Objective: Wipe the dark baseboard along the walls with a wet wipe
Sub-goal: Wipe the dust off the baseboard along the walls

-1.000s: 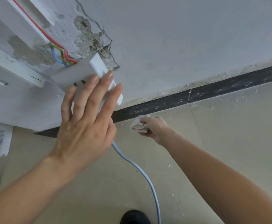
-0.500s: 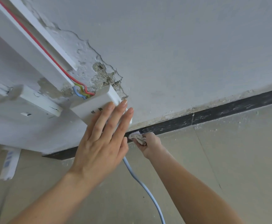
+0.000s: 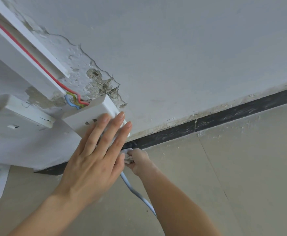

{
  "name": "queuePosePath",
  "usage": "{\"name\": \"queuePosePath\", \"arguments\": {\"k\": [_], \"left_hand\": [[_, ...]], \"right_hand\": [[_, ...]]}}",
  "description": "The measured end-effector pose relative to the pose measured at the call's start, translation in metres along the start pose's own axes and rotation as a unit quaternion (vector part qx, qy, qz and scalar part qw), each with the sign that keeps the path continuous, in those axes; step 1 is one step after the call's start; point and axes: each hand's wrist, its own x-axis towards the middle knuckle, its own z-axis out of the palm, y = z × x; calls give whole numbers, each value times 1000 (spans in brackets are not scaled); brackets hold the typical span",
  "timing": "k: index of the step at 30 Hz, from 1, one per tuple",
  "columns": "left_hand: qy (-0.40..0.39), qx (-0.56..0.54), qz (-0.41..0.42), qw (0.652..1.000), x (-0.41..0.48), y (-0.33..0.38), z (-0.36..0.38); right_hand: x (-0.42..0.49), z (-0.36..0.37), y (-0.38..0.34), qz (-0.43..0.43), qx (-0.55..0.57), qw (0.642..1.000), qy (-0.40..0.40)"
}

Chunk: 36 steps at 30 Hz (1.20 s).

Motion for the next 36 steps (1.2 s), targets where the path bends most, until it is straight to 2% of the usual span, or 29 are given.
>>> {"name": "queuePosePath", "arguments": {"k": [3, 5, 10, 13, 15, 19, 21, 24, 26, 29, 34, 36], "left_hand": [[-2, -3, -2, 1000, 1, 1, 0], [-1, -6, -8, 1000, 3, 2, 0], [-4, -5, -27, 1000, 6, 7, 3], [-18, 3, -20, 1000, 7, 7, 0], [-25, 15, -24, 999, 10, 10, -7], [-24, 35, 6, 999, 40, 14, -26], [-24, 66, 42, 997, 65, 11, -33], [-25, 120, 98, 988, 101, 4, -41], [-32, 177, 126, 976, 124, -3, -42], [-45, 251, 162, 953, 146, -9, -35], [-28, 273, 180, 945, 144, -12, -23], [-24, 275, 185, 943, 144, -12, -23]], "right_hand": [[-1, -6, -8, 16, 82, 996, 9], [-6, -22, -18, -11, 130, 991, 43], [-33, -65, -48, -67, 171, 976, 113], [-43, -88, -50, -105, 216, 956, 171], [-46, -95, -43, -93, 204, 956, 187], [-35, -73, -16, -17, 108, 988, 111], [-26, -54, -4, -5, 57, 997, 60], [-19, -31, 1, 6, 37, 999, 15], [-20, -21, -5, 2, 65, 998, -8], [-23, -15, -18, -5, 129, 992, 1], [-41, -42, -41, -38, 209, 977, 16], [-51, -61, -47, -58, 272, 960, 21]]}}
